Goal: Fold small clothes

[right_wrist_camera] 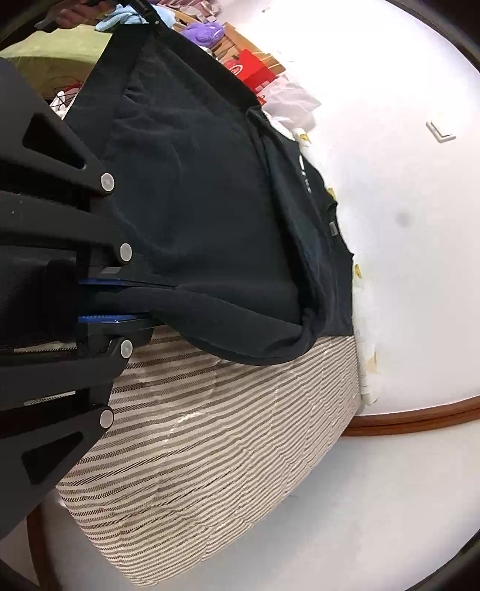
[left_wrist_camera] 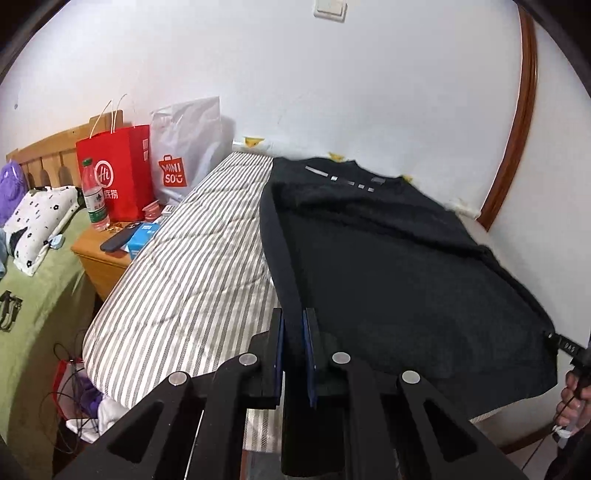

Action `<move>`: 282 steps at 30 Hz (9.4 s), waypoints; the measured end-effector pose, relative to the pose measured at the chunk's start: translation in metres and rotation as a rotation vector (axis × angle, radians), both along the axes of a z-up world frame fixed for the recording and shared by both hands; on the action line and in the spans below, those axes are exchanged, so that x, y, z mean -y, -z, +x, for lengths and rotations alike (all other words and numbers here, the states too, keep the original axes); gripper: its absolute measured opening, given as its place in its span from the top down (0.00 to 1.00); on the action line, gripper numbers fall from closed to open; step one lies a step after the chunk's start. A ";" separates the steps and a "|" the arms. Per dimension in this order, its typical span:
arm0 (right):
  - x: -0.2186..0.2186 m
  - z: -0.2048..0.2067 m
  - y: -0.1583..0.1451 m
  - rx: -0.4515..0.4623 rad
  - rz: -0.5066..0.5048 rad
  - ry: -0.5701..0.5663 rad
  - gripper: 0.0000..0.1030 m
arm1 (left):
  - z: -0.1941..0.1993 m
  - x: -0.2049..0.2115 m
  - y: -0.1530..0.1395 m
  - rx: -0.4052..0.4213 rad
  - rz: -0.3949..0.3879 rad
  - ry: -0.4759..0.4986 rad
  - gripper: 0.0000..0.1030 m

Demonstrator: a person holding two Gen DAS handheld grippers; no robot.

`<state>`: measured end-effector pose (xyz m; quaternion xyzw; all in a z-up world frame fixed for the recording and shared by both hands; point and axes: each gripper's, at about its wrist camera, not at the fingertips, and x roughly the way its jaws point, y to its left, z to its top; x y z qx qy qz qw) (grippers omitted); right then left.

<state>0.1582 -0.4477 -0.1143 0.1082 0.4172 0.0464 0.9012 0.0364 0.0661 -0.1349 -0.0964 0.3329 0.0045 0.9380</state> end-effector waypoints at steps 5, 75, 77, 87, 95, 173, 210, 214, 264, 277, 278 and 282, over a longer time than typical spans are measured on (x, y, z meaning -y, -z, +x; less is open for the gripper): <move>-0.001 0.011 -0.021 0.055 0.045 -0.010 0.89 | 0.010 -0.005 -0.012 0.040 -0.012 -0.009 0.91; 0.002 0.221 0.004 -0.010 -0.083 -0.015 0.45 | 0.271 -0.037 0.011 -0.067 -0.035 -0.020 0.42; 0.010 0.214 0.012 -0.026 -0.078 -0.002 0.44 | 0.257 -0.045 0.021 -0.091 -0.053 -0.028 0.41; 0.030 0.212 0.026 -0.013 -0.110 0.078 0.39 | 0.237 -0.063 0.062 -0.164 -0.127 -0.048 0.40; 0.037 0.241 0.049 -0.076 -0.067 0.088 0.38 | 0.262 -0.053 0.072 -0.188 -0.092 -0.007 0.37; -0.034 0.053 0.016 -0.095 -0.022 -0.118 0.73 | 0.102 0.020 0.041 -0.149 -0.053 0.191 0.55; -0.008 0.244 0.016 -0.025 -0.114 -0.037 0.27 | 0.267 0.002 0.056 -0.233 0.021 0.161 0.56; -0.012 0.255 0.021 -0.040 -0.142 -0.072 0.26 | 0.272 0.011 0.058 -0.241 0.081 0.172 0.56; 0.011 0.290 0.054 -0.088 -0.209 0.020 0.83 | 0.320 0.008 0.052 -0.162 -0.030 0.101 0.94; -0.018 0.252 0.010 -0.026 -0.317 -0.023 0.72 | 0.300 0.004 0.042 -0.206 -0.035 0.094 0.71; -0.024 0.247 0.005 -0.015 -0.316 -0.035 0.72 | 0.295 0.003 0.039 -0.199 -0.038 0.093 0.69; -0.047 0.232 -0.006 -0.002 -0.269 -0.085 0.70 | 0.266 -0.002 0.024 -0.167 -0.027 0.081 0.54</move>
